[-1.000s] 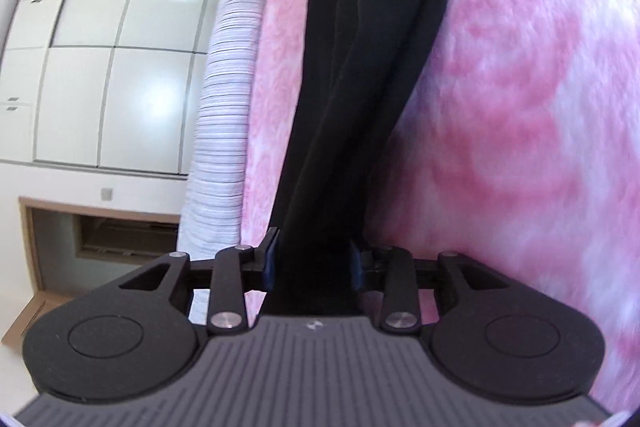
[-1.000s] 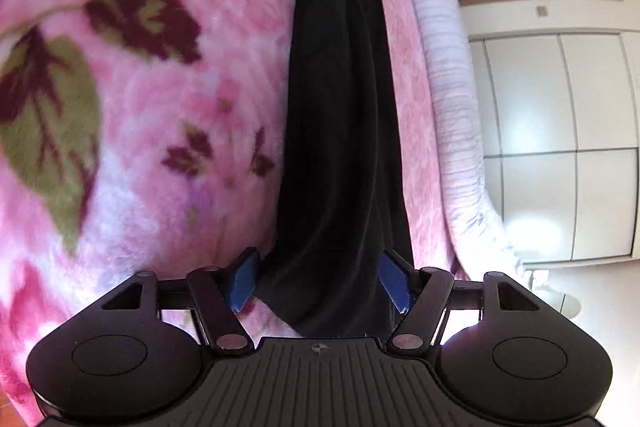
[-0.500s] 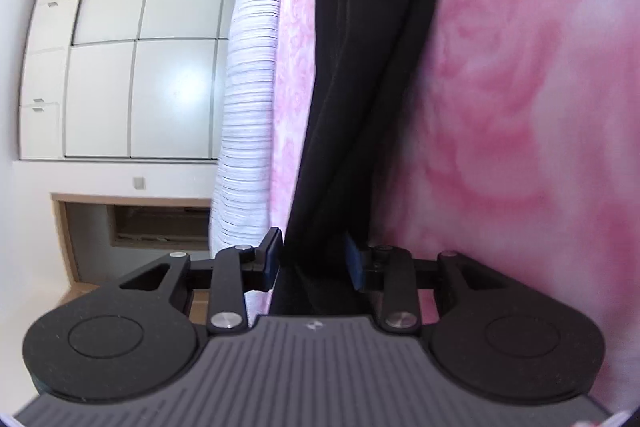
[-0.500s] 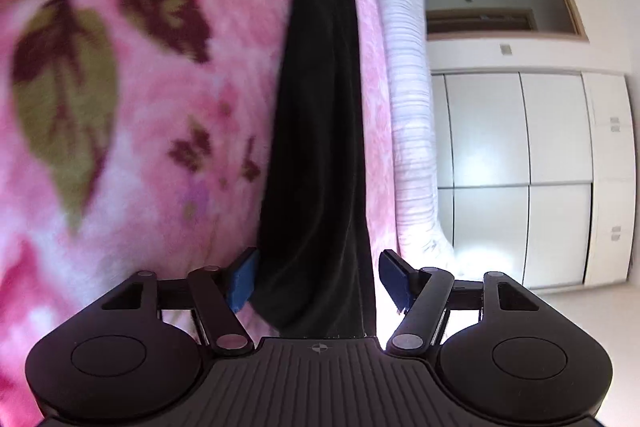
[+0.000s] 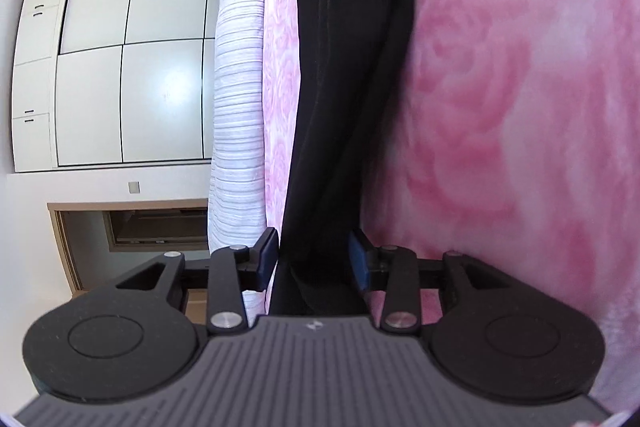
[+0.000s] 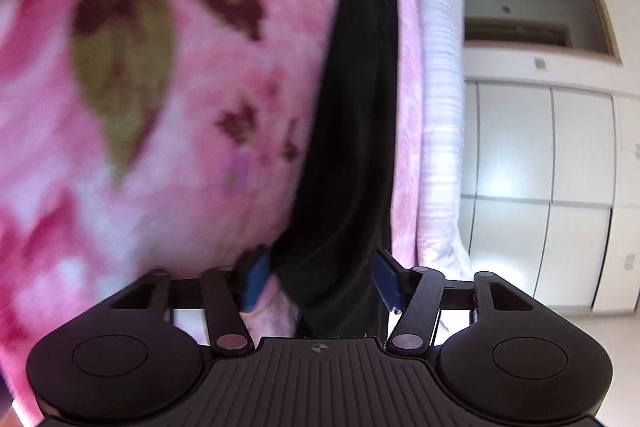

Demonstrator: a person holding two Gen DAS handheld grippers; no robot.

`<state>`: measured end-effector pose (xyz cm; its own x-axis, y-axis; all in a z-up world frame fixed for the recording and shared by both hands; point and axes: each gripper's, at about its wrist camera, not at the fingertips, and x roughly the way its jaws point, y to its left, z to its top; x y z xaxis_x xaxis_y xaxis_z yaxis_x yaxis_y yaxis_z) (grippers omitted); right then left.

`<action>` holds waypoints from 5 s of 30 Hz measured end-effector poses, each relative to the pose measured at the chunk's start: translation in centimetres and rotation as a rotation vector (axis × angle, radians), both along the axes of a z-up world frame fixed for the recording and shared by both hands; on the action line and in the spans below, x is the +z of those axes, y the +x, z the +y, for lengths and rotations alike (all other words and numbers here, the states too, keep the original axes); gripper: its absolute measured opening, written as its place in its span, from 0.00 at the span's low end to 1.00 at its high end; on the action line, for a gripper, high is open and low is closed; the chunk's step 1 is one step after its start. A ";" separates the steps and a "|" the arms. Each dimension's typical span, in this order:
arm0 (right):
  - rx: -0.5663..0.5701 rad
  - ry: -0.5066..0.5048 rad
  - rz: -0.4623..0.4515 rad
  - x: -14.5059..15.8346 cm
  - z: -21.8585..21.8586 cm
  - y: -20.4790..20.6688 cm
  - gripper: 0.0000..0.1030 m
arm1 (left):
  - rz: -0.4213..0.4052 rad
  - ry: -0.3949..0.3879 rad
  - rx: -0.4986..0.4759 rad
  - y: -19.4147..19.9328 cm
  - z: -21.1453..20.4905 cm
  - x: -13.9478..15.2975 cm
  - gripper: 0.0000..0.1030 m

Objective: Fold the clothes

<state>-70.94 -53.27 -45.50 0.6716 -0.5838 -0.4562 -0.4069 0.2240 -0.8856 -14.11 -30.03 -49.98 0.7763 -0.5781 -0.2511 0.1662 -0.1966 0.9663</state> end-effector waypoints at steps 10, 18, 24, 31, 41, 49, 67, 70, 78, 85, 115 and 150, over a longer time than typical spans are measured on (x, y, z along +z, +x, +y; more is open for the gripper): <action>0.042 0.007 0.012 -0.6 -4.7 4.0 0.28 | -0.018 0.009 -0.018 1.6 -0.9 -0.7 0.13; 0.005 0.211 -0.114 5.6 -3.9 2.5 0.05 | 0.027 0.008 -0.055 0.4 1.9 2.4 0.04; -0.031 0.259 -0.101 4.7 -1.9 -0.8 0.05 | 0.048 0.021 -0.043 -0.6 3.8 1.1 0.04; -0.037 0.167 -0.042 1.8 -0.6 -0.2 0.20 | 0.062 0.051 -0.039 0.1 3.9 0.5 0.27; 0.041 0.376 -0.126 6.3 3.2 5.3 0.43 | 0.165 0.092 0.025 1.5 10.1 4.8 0.39; 0.058 0.495 -0.185 9.5 1.6 17.4 0.44 | 0.458 -0.218 0.242 8.3 7.5 12.1 0.39; -0.052 0.702 -0.012 8.4 -3.8 37.4 0.44 | 0.731 -0.204 0.234 18.8 -3.5 5.5 0.45; -0.073 0.730 -0.016 8.8 -4.0 37.6 0.45 | 0.740 -0.223 0.223 19.3 -3.6 5.5 0.45; -0.129 0.807 -0.027 9.8 -4.7 38.1 0.45 | 0.740 -0.251 0.250 19.1 -1.4 8.2 0.42; -0.188 0.942 -0.016 10.7 -5.6 40.0 0.45 | 0.890 -0.274 0.282 20.7 -2.0 10.7 0.42; -0.285 0.957 -0.091 12.3 -4.6 39.3 0.23 | 0.781 -0.318 0.274 18.5 3.0 13.1 0.32; -0.162 0.725 -0.163 7.4 11.2 25.2 0.69 | 0.186 0.132 -0.036 5.4 9.5 1.4 0.10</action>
